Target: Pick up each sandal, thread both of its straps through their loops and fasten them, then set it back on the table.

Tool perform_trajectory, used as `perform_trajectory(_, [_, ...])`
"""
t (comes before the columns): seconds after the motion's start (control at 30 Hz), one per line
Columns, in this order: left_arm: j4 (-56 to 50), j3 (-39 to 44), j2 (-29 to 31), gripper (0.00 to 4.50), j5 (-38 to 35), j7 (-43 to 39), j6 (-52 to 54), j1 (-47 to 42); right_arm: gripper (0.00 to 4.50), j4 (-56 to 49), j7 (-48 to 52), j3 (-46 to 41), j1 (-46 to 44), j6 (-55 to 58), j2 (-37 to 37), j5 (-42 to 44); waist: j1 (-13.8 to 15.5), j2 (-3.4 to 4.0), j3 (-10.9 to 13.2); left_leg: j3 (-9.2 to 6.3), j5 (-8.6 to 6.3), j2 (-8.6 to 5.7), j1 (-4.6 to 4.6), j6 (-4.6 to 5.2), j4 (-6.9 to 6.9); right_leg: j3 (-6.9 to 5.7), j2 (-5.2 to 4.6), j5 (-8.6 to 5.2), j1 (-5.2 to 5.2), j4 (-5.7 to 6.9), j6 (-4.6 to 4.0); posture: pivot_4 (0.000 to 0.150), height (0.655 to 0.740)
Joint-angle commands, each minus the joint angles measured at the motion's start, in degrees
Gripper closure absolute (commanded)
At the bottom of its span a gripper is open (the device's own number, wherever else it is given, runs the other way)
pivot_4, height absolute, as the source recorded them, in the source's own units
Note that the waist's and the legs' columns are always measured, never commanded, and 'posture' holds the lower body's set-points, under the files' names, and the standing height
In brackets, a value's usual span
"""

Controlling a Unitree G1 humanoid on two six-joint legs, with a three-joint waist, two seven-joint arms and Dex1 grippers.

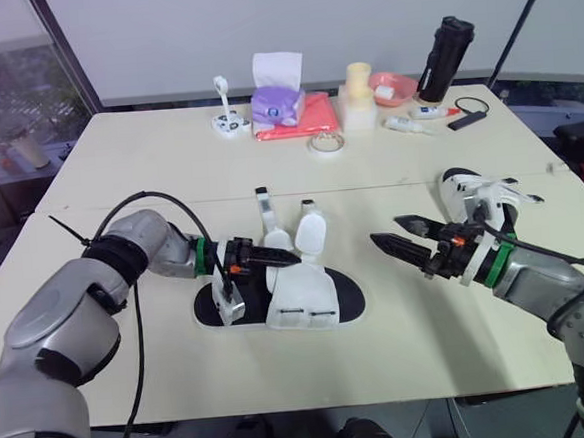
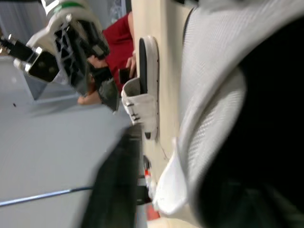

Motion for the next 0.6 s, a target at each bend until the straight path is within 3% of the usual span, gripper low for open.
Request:
perform_trajectory(0.03, [-0.84, 3.15, 1.36, 0.60, -4.17, -2.97, -2.10, 1.33, 0.00, -0.90, 1.53, 0.04, -0.39, 0.66, -1.32, 0.10, -0.12, 0.00, 0.00, 0.00, 0.00, 0.00, 0.01, 0.00, 0.00, 0.00, 0.00, 0.00, 0.00, 0.00, 0.00, 0.150, 0.7400])
perform_trajectory(0.07, [-0.40, 4.04, 1.68, 0.06, -6.13, -5.22, -3.25, 1.91, 0.00, -0.96, 2.10, 0.41, -0.48, 1.05, -1.75, 0.07, -0.11, 0.00, 0.00, 0.00, 0.00, 0.01, 0.01, 0.00, 0.00, 0.00, 0.00, 0.00, -0.01, 0.01, 0.00, 0.150, 0.7400])
perform_trajectory(0.2, [2.51, 8.04, 5.23, 0.02, -21.50, -19.62, -8.56, 5.80, 0.00, -2.28, 8.36, 3.84, -0.28, 1.86, -5.92, -1.23, -0.30, -0.03, -0.12, 0.03, 0.01, 0.01, 0.00, -0.01, 0.00, 0.00, 0.00, 0.00, -0.06, 0.08, 0.00, 0.150, 0.7400])
perform_trajectory(0.33, [-7.72, 7.19, 14.15, 0.02, -42.40, -36.79, -7.30, 13.39, 0.00, -2.61, 15.64, 11.73, -0.06, -3.23, -10.64, -9.10, -0.70, -0.01, -0.13, 0.07, 0.01, 0.08, 0.05, -0.01, -0.05, -0.01, 0.01, 0.00, -0.12, 0.15, -0.01, 0.150, 0.7400])
perform_trajectory(0.43, [-19.26, 8.18, 21.30, 0.00, -65.08, -50.78, 4.54, 21.60, 0.82, 0.09, 20.13, 15.59, -1.09, -7.85, -10.46, -13.36, -0.61, -0.01, -0.14, 0.07, 0.01, 0.24, 0.04, -0.02, 0.00, -0.07, -0.01, 0.00, -0.17, 0.22, -0.01, 0.150, 0.7400])
perform_trajectory(0.5, [-26.80, 10.00, 24.78, 0.00, -79.56, -61.11, 15.61, 27.58, 1.79, 2.26, 22.17, 17.81, -1.75, -10.77, -10.03, -16.53, -0.37, -0.01, -0.14, 0.02, 0.03, 0.23, 0.05, -0.04, 0.14, -0.15, -0.05, 0.00, -0.13, 0.38, -0.01, 0.150, 0.7400])
perform_trajectory(0.6, [-39.99, 15.51, 29.12, 0.00, -103.53, -74.06, 40.29, 36.98, 3.25, 6.20, 24.88, 20.99, -3.31, -14.92, -8.78, -20.77, -0.50, 0.00, -0.14, -0.01, 0.03, 0.25, 0.09, -0.02, 0.46, -0.21, -0.07, -0.01, -0.05, 0.69, -0.02, 0.150, 0.7400])
